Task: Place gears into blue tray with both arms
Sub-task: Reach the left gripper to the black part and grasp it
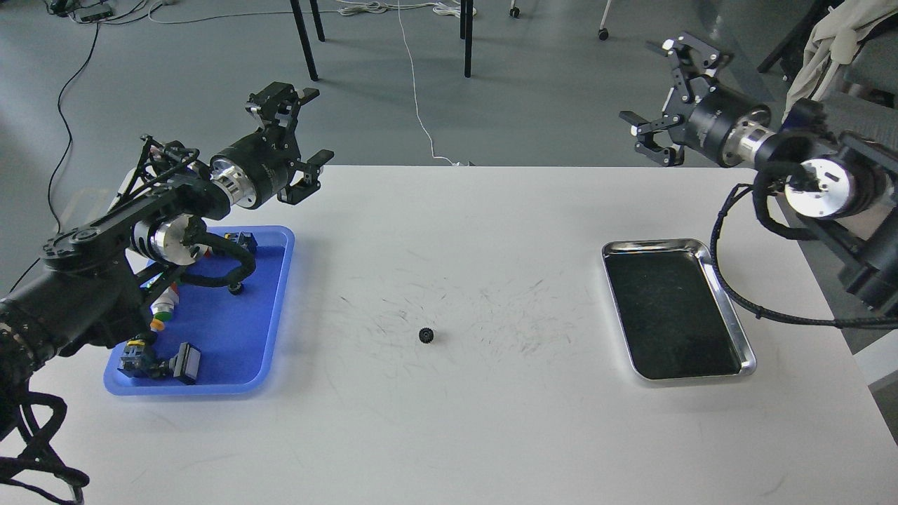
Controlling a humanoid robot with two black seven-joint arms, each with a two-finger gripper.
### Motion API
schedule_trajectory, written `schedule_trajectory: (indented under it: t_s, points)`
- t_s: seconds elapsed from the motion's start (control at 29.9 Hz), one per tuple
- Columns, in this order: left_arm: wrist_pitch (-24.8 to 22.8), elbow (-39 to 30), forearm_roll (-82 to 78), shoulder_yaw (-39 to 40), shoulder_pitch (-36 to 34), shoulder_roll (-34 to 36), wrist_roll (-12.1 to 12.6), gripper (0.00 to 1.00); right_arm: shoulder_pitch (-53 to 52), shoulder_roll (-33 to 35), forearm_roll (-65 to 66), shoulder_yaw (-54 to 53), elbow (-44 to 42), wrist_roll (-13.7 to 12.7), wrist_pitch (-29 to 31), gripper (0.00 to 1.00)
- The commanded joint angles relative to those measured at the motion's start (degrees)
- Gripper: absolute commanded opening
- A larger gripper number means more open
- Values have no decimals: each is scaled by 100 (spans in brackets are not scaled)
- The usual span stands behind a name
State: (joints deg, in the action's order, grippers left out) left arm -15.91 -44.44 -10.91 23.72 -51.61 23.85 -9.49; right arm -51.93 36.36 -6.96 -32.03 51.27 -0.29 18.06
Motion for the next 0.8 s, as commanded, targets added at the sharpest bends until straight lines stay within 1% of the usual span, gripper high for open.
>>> schedule_trajectory:
  t_s: [0.0, 0.07, 0.13, 0.2, 0.27, 0.37, 0.47, 0.57, 0.64, 0.77]
  points:
    - [79, -722, -533, -34, 72, 321, 0, 98, 1147, 959, -507, -925, 541, 3, 460, 96]
    - [289, -1389, -998, -70, 133, 550, 0, 98, 1902, 1224, -780, -1435, 804, 38, 759, 96]
    - [535, -2170, -1603, -87, 369, 796, 0, 98, 2649, 1304, -842, -1962, 1068, 82, 994, 96]
    - [764, -2935, -2367, -96, 598, 1042, 9, 98, 3195, 1304, -834, -2341, 1305, 91, 994, 96]
    - [1010, -3692, -3456, -105, 888, 1340, 9, 98, 3548, 1243, -825, -2579, 1464, 91, 994, 96]
    - [1090, -4361, -5335, -105, 1406, 1570, -8, 98, 3672, 1032, -816, -2650, 1430, 100, 994, 96]
    - [1247, -4486, -7225, -96, 1855, 1509, -52, 98, 3681, 768, -807, -2650, 1237, 100, 994, 96]
    - [1686, -4416, -8774, -114, 2172, 1299, -123, 97, 3681, 487, -798, -2633, 956, 100, 994, 97]
    - [1933, -4224, -9724, -114, 2313, 1053, -123, 96, 3681, 390, -798, -2624, 823, 100, 994, 97]
    - [2162, -3661, -11409, -122, 2366, 543, -97, 95, 3681, 311, -781, -2589, 788, 100, 994, 97]
